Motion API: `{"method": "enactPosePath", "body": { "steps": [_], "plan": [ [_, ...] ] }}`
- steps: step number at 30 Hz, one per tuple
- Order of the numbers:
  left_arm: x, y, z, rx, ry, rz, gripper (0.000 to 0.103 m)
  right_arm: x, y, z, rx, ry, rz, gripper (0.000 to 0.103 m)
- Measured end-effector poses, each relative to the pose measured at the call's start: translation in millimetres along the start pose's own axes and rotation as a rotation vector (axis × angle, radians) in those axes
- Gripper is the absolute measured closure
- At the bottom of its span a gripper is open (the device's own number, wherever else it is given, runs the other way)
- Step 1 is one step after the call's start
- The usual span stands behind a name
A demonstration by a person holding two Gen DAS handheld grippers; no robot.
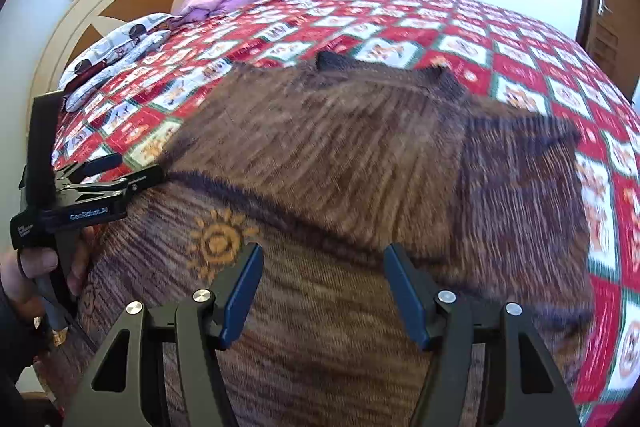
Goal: Fold small clothes
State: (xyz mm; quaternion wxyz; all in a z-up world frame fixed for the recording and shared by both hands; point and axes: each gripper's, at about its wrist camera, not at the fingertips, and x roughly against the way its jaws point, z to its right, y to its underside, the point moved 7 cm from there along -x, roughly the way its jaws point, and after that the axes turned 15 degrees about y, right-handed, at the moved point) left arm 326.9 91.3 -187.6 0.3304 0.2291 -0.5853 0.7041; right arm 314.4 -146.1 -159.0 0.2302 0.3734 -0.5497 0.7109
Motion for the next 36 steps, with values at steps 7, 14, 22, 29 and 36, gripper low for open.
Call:
{"method": "enactPosePath", "body": {
  "steps": [7,14,22,29,36],
  "plan": [
    [12,2,12,-0.072,-0.044,0.023,0.000,8,19,15,-0.046,0.041,0.007,0.039],
    [43,7,31,-0.068,0.005,0.073,0.000,24,36,26,-0.080,0.064,0.012,0.039],
    [80,11,48,-0.097,0.041,0.135,0.000,48,60,27,-0.112,0.050,0.018,0.039],
    [103,32,59,-0.124,0.064,0.136,0.000,70,76,20,-0.109,0.039,0.033,0.039],
    [134,51,65,-0.161,0.072,0.147,0.000,90,92,8,-0.084,0.029,0.041,0.039]
  ]
}}
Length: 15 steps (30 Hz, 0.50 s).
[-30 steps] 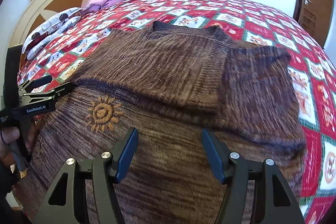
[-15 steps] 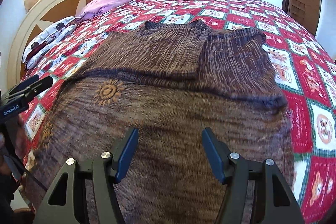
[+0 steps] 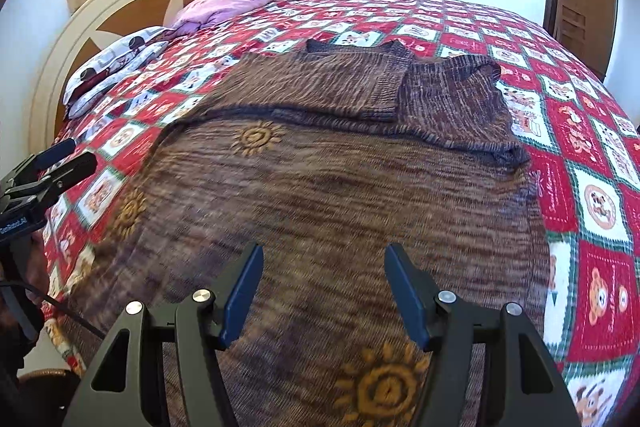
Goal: Fold small clothes
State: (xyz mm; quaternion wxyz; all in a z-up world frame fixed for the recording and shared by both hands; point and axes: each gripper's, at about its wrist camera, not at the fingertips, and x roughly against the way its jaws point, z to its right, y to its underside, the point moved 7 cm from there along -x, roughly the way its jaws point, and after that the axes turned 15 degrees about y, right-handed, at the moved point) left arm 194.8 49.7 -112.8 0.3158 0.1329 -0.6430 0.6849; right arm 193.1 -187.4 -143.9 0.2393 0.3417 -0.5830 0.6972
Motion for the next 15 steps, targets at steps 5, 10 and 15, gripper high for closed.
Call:
{"method": "enactPosePath", "body": {
  "steps": [5,10,15],
  "plan": [
    [21,8,3,-0.035,-0.013,0.001,0.000,12,8,-6,0.010,-0.003,0.005,0.039],
    [37,24,3,-0.037,-0.020,-0.023,0.000,27,14,-10,0.025,-0.003,0.013,0.039],
    [50,41,9,-0.051,-0.009,-0.041,0.000,42,21,-13,0.032,-0.007,0.024,0.039]
  ]
}}
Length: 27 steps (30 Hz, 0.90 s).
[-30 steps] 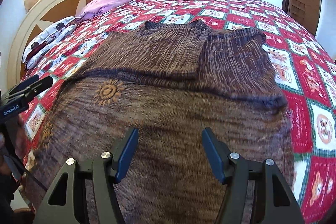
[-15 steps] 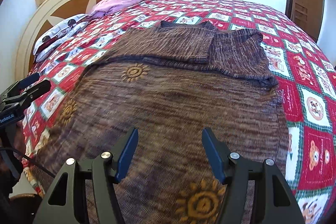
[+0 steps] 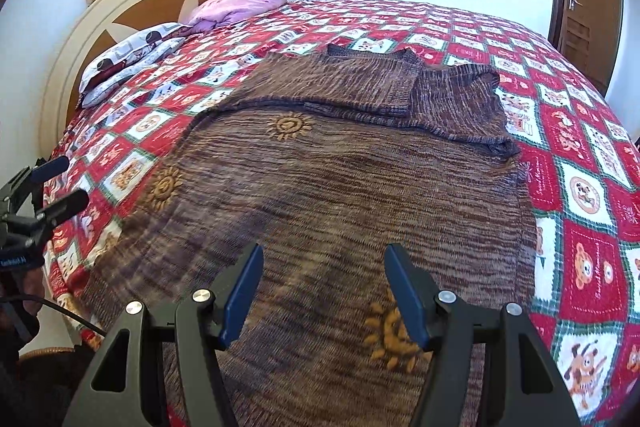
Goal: Fold small clothes
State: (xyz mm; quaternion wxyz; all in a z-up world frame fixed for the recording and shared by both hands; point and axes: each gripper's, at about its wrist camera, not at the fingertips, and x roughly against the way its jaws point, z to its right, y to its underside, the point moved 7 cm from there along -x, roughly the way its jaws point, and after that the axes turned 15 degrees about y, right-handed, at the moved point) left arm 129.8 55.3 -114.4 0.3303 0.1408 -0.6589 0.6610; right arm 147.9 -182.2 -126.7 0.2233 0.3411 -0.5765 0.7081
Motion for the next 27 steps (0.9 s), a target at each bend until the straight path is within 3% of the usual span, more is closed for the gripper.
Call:
{"method": "enactPosePath", "body": {
  "steps": [13,27],
  "plan": [
    [17,20,14,-0.030,0.029,-0.018,0.000,22,28,-7,0.015,0.008,-0.010,0.039],
    [8,60,12,0.015,0.036,-0.127,0.000,45,63,-6,0.012,0.015,-0.033,0.039]
  ]
}}
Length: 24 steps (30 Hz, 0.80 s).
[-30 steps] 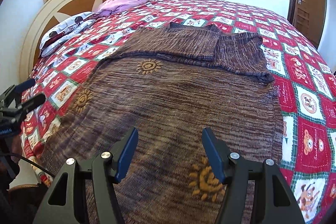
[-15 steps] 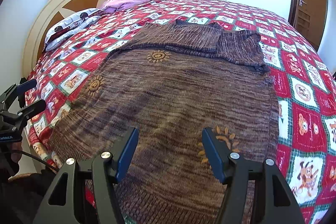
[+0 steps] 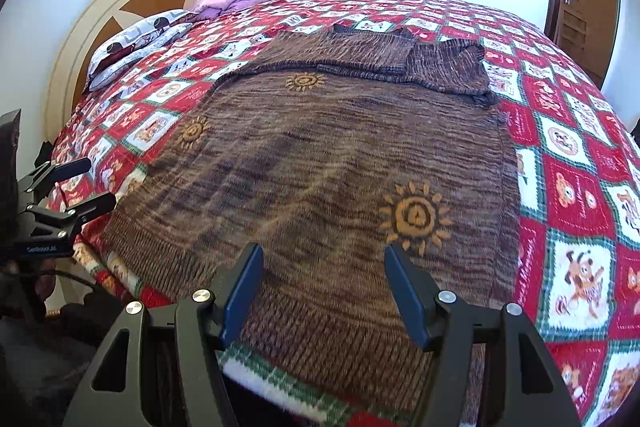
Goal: Fold small clothes
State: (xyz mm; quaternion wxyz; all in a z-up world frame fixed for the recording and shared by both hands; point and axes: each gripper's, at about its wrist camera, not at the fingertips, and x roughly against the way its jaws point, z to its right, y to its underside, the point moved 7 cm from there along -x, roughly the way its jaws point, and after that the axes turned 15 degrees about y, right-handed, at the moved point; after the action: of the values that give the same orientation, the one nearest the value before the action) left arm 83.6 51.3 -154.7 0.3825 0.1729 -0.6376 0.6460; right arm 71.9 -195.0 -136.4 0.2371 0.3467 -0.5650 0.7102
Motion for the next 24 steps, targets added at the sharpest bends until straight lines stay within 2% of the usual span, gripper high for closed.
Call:
{"method": "enactPosePath", "body": {
  "steps": [8,16,17,21,24],
  "plan": [
    [-3,18,-7,0.055,0.020,-0.054,0.000,9,18,6,0.012,0.032,-0.008,0.039],
    [-4,31,-20,0.177,0.078,-0.076,0.002,6,26,24,-0.038,0.064,-0.022,0.039],
    [-5,32,-20,0.183,0.088,-0.079,0.003,6,27,25,-0.042,0.065,-0.022,0.039],
    [-8,37,-13,0.215,0.162,-0.100,0.019,9,25,27,-0.048,0.071,-0.009,0.039],
    [-13,41,-10,0.237,0.192,-0.125,0.022,11,24,28,-0.045,0.075,0.004,0.039]
  ]
}}
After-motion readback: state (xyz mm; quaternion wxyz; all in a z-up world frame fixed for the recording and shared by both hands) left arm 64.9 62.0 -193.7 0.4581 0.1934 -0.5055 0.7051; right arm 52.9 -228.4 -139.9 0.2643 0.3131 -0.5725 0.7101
